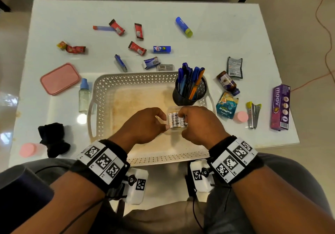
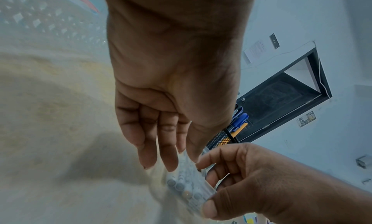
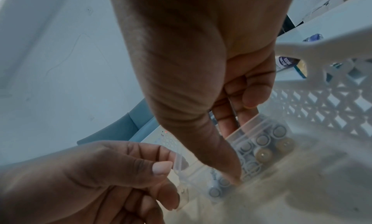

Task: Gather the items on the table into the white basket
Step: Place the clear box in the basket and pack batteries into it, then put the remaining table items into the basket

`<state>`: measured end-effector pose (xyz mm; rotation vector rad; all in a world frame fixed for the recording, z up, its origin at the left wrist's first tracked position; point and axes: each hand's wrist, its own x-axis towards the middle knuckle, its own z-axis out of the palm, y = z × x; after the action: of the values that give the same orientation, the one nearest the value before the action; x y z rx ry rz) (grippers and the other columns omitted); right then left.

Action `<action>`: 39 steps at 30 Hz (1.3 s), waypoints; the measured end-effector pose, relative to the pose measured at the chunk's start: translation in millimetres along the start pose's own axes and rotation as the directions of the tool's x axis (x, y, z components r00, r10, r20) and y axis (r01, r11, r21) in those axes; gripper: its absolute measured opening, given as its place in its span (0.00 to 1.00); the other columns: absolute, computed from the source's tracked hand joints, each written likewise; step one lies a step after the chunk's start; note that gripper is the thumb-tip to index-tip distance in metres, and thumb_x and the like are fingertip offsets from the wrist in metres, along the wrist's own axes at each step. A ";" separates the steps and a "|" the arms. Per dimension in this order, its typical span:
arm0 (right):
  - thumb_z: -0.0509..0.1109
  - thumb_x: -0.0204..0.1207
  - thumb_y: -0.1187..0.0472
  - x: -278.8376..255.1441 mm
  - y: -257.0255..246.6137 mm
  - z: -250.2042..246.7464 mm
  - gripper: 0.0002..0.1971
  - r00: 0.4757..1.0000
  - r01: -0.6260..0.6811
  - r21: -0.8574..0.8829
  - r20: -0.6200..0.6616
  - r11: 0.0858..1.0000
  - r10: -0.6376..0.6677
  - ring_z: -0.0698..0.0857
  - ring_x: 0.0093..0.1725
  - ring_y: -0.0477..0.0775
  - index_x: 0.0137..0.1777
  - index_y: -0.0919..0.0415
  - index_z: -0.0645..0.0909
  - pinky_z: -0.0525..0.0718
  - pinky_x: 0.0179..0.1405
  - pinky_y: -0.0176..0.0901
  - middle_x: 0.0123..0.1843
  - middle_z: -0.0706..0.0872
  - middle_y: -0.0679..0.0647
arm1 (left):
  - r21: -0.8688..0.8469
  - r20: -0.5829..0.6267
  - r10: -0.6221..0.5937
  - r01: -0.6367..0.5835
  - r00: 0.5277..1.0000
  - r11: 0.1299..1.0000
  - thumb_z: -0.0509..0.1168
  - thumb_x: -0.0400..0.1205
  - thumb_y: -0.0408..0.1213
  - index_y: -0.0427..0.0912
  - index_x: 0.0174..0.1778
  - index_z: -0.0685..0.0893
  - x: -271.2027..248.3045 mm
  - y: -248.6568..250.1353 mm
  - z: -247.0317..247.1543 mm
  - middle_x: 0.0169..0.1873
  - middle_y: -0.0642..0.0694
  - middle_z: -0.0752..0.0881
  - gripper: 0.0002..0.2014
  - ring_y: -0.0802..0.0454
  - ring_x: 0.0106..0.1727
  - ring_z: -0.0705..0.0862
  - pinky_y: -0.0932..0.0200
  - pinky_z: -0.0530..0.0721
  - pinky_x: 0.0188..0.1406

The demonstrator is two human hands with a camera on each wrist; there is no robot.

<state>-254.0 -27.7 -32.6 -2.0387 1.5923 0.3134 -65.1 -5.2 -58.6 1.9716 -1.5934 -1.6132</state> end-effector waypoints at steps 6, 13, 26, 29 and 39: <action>0.79 0.64 0.57 3.0 -0.3 0.9 0.27 1.000 -0.009 -0.005 -0.010 1.000 0.009 0.82 0.57 0.54 0.65 0.43 0.81 0.79 0.49 0.44 0.58 0.87 0.48 | 0.036 0.027 0.028 -0.029 0.999 0.999 0.76 0.80 0.46 0.52 0.57 0.83 -3.1 1.8 -2.3 0.36 0.55 0.92 0.13 0.57 0.44 0.89 0.49 0.85 0.57; 0.79 0.63 0.54 0.7 -3.9 -3.4 0.26 1.000 0.029 0.006 0.005 1.000 -0.029 0.84 0.55 0.52 0.63 0.43 0.82 0.80 0.49 0.42 0.56 0.87 0.46 | 0.055 0.051 0.026 -0.028 0.998 0.998 0.77 0.78 0.50 0.53 0.58 0.82 -2.3 1.6 -2.7 0.38 0.55 0.92 0.17 0.58 0.46 0.89 0.51 0.85 0.57; 0.74 0.66 0.61 1.1 35.8 -62.3 0.07 0.873 -0.036 0.370 -0.441 0.928 0.210 0.81 0.30 0.42 0.28 0.56 0.82 0.75 0.34 0.35 0.27 0.83 0.44 | 0.110 0.019 0.030 -0.032 0.999 0.993 0.74 0.76 0.61 0.58 0.53 0.82 5.0 -6.6 -0.6 0.38 0.58 0.89 0.16 0.58 0.44 0.87 0.56 0.83 0.47; 0.73 0.66 0.62 4.2 22.3 -55.7 0.07 0.871 0.043 0.361 -0.470 0.931 0.142 0.80 0.29 0.45 0.28 0.58 0.80 0.72 0.30 0.33 0.25 0.82 0.47 | 0.106 -0.001 0.031 -0.030 1.000 0.994 0.74 0.76 0.62 0.58 0.55 0.83 3.7 -7.4 -5.2 0.42 0.58 0.89 0.18 0.58 0.47 0.86 0.56 0.83 0.49; 0.74 0.67 0.63 8.5 -22.2 -40.8 0.08 0.951 0.253 0.332 -0.260 0.909 -0.170 0.79 0.29 0.47 0.30 0.57 0.79 0.71 0.30 0.39 0.27 0.81 0.49 | -0.192 -0.378 -0.005 -0.073 0.926 0.979 0.77 0.73 0.61 0.52 0.46 0.88 -24.4 -1.5 -46.5 0.38 0.52 0.92 0.17 0.53 0.41 0.91 0.51 0.89 0.50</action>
<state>-236.2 -52.9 3.1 -1.9787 1.4069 -0.2864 -24.9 -8.1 -24.8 1.9814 -1.2562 -1.2291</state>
